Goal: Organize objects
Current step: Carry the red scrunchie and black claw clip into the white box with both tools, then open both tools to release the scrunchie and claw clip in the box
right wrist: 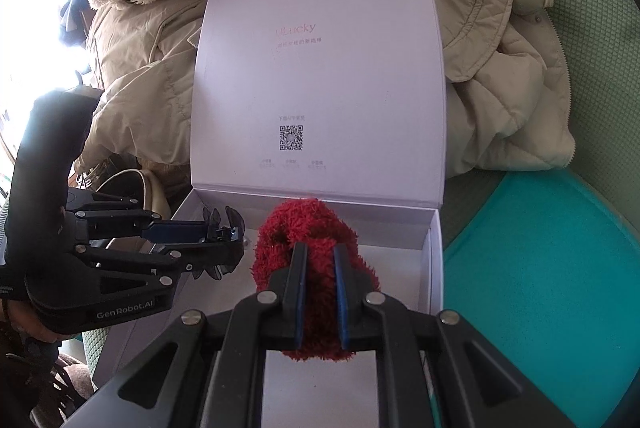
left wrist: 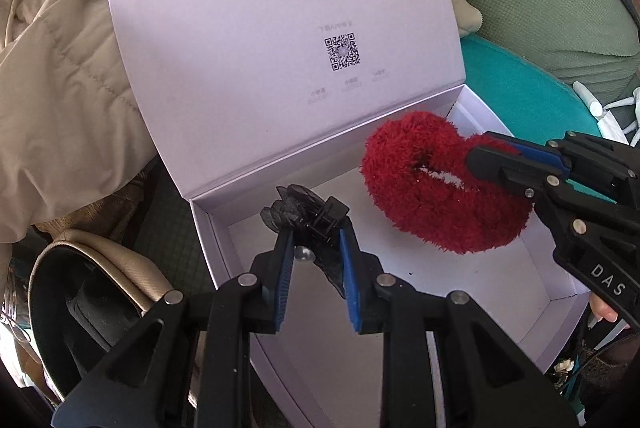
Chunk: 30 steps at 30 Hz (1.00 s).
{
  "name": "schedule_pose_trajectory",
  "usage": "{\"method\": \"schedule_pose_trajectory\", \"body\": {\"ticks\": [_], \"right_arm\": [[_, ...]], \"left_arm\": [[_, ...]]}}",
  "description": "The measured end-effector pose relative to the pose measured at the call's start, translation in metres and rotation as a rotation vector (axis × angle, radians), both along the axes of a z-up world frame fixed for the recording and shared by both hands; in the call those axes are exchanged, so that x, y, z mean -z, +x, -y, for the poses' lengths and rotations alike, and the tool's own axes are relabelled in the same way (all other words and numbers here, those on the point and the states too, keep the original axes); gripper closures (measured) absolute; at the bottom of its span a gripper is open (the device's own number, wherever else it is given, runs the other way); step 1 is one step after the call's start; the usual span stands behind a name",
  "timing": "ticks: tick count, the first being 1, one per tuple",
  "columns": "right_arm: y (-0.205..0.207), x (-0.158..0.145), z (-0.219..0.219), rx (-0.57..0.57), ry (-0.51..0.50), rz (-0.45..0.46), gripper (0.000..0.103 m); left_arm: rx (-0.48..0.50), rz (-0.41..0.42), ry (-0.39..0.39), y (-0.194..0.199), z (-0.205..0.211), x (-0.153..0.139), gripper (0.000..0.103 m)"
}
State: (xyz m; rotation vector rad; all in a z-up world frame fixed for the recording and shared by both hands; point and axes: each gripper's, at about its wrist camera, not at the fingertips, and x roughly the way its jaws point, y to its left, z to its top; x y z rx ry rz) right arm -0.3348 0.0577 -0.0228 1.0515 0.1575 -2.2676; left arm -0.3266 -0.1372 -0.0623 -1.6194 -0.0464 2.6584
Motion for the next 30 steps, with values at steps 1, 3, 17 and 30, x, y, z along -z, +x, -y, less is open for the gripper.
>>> {"method": "schedule_pose_trajectory", "body": {"ticks": [1, 3, 17, 30], "right_arm": [[-0.001, 0.002, 0.001, 0.001, 0.005, 0.004, 0.091], [-0.001, 0.006, 0.002, 0.001, 0.016, 0.012, 0.091], [-0.001, 0.014, 0.002, 0.057, 0.089, 0.011, 0.049], [0.016, -0.011, -0.015, 0.123, 0.069, -0.021, 0.045]], "left_arm": [[-0.004, 0.003, -0.002, -0.001, 0.000, 0.002, 0.081], [-0.006, 0.006, -0.011, -0.003, 0.001, 0.004, 0.081], [-0.037, -0.024, -0.015, -0.001, -0.003, -0.007, 0.059], [-0.081, -0.083, -0.030, 0.024, -0.003, -0.049, 0.041]]}}
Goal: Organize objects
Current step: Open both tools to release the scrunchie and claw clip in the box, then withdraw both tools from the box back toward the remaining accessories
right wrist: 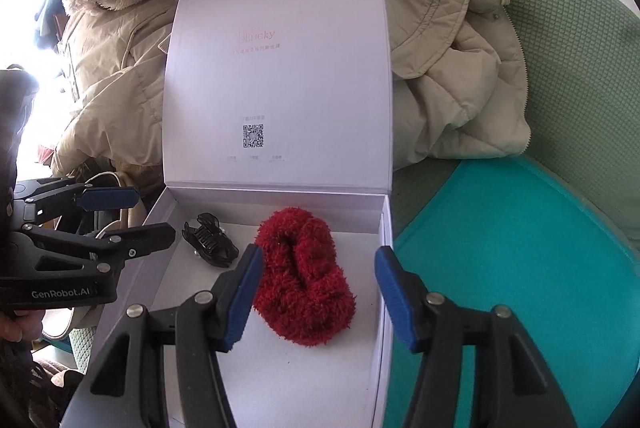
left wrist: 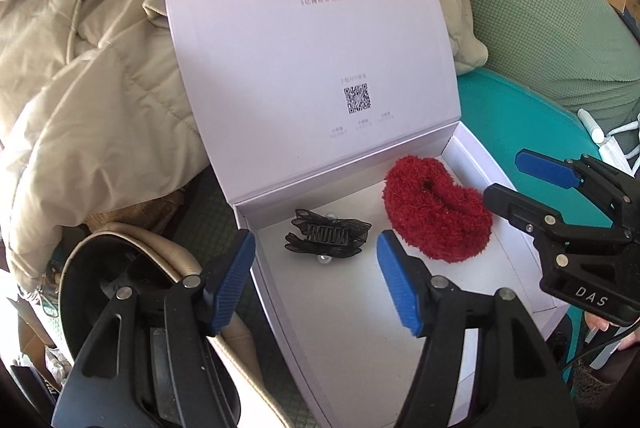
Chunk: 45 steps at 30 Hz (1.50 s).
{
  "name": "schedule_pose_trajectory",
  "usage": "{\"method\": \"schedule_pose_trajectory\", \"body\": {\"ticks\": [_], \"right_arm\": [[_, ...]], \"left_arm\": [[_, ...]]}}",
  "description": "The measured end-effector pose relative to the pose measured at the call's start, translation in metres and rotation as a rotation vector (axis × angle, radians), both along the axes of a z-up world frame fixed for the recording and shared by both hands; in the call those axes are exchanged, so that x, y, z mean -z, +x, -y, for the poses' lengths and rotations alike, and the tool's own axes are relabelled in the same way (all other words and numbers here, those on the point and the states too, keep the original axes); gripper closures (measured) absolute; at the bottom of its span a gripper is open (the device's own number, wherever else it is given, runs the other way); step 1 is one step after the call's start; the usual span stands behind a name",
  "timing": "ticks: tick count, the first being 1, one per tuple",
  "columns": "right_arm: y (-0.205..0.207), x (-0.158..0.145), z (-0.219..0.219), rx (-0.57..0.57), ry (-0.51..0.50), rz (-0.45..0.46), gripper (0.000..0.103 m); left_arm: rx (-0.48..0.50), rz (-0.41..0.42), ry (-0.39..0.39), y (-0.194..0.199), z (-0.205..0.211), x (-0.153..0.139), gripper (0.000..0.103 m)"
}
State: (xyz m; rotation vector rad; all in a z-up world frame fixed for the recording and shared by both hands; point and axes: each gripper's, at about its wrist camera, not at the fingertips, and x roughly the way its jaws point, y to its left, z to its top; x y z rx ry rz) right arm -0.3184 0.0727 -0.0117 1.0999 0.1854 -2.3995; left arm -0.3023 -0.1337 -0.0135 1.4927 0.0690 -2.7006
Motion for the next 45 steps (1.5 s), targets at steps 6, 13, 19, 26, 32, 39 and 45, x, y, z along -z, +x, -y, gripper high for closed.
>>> {"method": "schedule_pose_trajectory", "body": {"ticks": [6, 13, 19, 26, 32, 39, 45], "right_arm": [[0.014, -0.023, -0.007, 0.008, -0.009, -0.037, 0.045], [0.037, -0.052, -0.015, 0.014, -0.030, -0.077, 0.045], [0.062, -0.074, -0.023, 0.013, -0.046, -0.115, 0.045], [0.097, -0.100, -0.035, 0.010, -0.060, -0.164, 0.045], [0.133, -0.119, -0.050, 0.017, -0.076, -0.204, 0.045], [0.178, -0.134, -0.068, 0.011, -0.072, -0.232, 0.045], [0.213, -0.136, -0.083, 0.005, -0.068, -0.242, 0.045]], "left_arm": [[-0.014, -0.023, 0.006, 0.011, -0.001, -0.023, 0.041], [-0.032, -0.067, 0.003, 0.037, -0.005, -0.055, 0.041], [-0.049, -0.098, 0.004, 0.061, -0.010, -0.077, 0.041], [-0.061, -0.139, 0.005, 0.099, -0.017, -0.104, 0.041], [-0.058, -0.195, -0.004, 0.139, -0.032, -0.131, 0.041], [-0.059, -0.233, -0.001, 0.187, -0.051, -0.152, 0.040], [-0.053, -0.246, -0.005, 0.223, -0.070, -0.156, 0.039]]}}
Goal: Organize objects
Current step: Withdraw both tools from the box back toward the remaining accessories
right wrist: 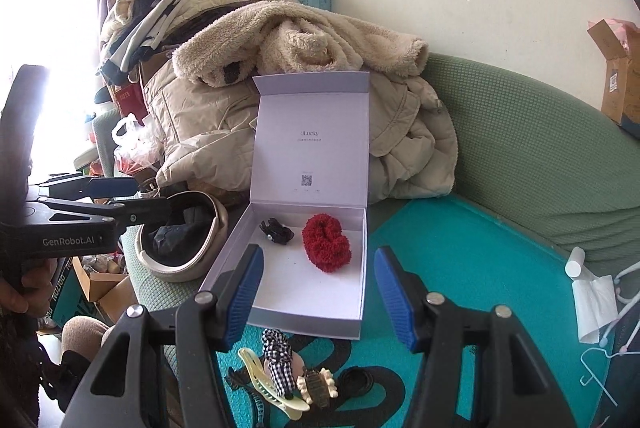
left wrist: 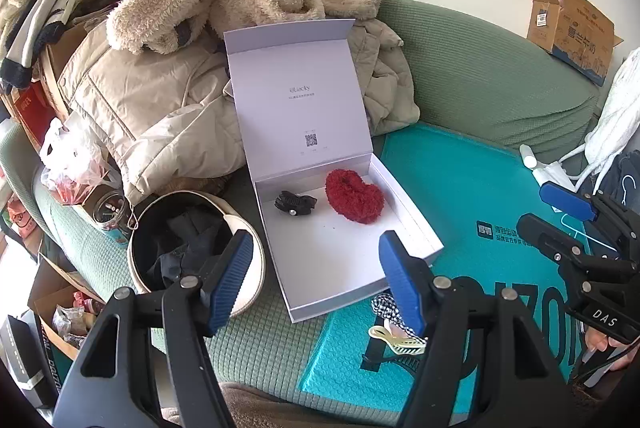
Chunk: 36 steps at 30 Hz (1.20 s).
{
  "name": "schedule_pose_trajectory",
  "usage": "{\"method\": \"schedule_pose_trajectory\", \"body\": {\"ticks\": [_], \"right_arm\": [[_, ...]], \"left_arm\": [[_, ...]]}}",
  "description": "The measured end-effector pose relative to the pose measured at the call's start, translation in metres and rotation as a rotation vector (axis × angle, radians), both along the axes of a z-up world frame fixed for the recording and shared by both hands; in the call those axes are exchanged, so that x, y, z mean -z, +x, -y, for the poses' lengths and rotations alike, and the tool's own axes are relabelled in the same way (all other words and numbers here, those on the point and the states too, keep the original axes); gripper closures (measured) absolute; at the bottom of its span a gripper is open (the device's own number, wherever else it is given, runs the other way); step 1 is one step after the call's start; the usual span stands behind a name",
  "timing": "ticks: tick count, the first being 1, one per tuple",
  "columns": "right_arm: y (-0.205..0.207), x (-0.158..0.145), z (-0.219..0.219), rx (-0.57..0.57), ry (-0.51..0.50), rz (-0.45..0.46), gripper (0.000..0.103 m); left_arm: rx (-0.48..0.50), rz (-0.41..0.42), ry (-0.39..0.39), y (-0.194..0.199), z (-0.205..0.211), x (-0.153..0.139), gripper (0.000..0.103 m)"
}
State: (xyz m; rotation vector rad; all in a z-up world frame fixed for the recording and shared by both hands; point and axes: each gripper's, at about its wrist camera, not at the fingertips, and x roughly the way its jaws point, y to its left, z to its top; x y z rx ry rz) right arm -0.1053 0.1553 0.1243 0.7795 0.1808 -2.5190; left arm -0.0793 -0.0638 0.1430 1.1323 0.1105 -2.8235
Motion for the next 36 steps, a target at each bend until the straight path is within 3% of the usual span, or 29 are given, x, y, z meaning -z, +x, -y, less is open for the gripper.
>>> {"method": "schedule_pose_trajectory", "body": {"ticks": [16, 36], "right_arm": [[0.051, 0.024, -0.027, -0.010, 0.010, 0.062, 0.045], [0.065, 0.082, -0.039, -0.092, 0.005, 0.191, 0.045]], "left_arm": [[0.020, 0.062, 0.014, 0.057, -0.043, 0.029, 0.039], [0.022, 0.169, 0.071, 0.092, -0.077, 0.095, 0.039]]}}
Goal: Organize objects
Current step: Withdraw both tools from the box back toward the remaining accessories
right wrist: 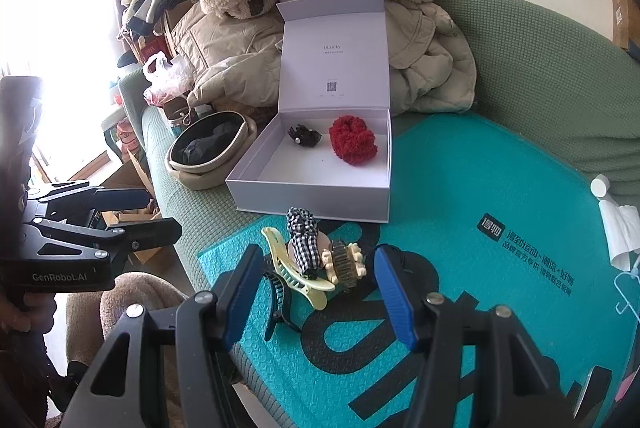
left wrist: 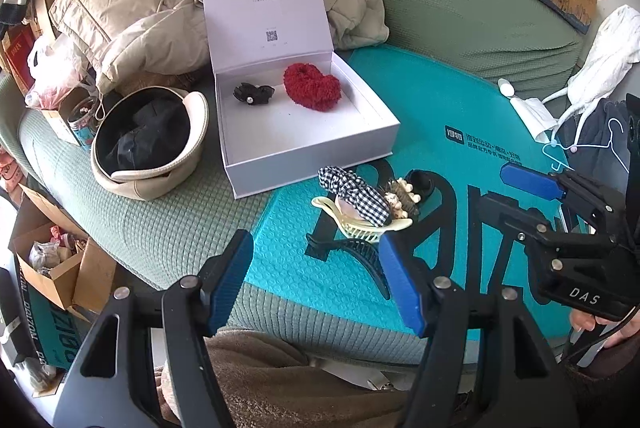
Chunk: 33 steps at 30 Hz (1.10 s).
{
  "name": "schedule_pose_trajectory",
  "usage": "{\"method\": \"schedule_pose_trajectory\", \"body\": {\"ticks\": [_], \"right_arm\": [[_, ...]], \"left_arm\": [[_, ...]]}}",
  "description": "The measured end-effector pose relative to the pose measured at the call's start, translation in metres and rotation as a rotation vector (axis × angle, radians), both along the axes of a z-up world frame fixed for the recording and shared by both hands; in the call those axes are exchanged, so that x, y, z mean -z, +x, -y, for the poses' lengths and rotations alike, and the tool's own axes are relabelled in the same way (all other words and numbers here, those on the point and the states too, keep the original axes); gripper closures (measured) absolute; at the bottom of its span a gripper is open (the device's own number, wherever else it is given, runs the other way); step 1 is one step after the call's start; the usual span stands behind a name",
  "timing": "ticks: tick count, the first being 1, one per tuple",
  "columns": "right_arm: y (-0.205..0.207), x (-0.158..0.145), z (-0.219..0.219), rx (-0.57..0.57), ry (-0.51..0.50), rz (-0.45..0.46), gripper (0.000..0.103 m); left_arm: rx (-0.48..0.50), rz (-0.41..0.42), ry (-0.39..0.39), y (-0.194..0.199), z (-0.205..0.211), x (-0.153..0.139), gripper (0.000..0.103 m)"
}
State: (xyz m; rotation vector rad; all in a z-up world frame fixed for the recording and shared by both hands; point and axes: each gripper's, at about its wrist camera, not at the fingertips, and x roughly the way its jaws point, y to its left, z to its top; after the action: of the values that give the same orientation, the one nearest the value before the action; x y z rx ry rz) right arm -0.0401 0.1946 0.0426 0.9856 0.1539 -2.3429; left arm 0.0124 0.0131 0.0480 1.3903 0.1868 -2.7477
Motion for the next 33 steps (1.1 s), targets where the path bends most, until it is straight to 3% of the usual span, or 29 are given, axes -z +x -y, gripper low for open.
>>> {"method": "schedule_pose_trajectory", "body": {"ticks": [15, 33], "right_arm": [[-0.014, 0.053, -0.002, -0.019, 0.041, 0.076, 0.045], [-0.055, 0.092, -0.018, 0.074, 0.081, 0.136, 0.045]], "left_arm": [[0.032, 0.084, 0.072, -0.012, -0.011, 0.062, 0.039], [0.096, 0.194, 0.138, -0.064, -0.038, 0.120, 0.039]]}}
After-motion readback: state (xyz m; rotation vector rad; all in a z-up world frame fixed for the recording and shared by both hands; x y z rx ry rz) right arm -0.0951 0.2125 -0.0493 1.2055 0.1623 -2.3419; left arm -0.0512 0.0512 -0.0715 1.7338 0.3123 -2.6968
